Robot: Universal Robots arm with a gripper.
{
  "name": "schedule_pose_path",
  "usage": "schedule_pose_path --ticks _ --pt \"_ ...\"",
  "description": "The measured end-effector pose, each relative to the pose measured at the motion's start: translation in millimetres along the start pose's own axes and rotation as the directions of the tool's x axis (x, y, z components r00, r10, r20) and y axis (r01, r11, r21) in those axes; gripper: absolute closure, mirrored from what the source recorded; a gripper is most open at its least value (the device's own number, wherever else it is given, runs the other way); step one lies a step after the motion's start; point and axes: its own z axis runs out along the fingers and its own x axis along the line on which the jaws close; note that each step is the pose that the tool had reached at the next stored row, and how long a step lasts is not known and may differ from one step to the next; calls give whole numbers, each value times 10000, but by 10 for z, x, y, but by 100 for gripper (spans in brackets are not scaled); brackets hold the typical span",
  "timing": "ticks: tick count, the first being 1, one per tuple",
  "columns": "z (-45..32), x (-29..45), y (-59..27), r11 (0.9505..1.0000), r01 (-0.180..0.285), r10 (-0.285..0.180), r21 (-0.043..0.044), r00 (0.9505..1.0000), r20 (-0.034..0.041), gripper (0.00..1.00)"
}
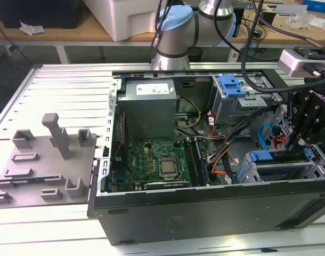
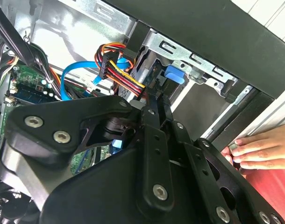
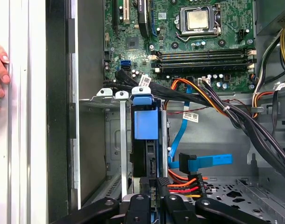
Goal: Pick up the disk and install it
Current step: 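Insert the first disk wire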
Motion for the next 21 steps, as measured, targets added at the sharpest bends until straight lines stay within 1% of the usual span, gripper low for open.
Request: schedule_pose_path --ticks 4,7,21 --pt "-22 3 1 10000 -1 1 0 10000 -3 82" --pt "-24 2 0 10000 0 0 0 10000 -1 82" --pt "3 -1 -2 10000 1 -1 -1 10000 -2 82"
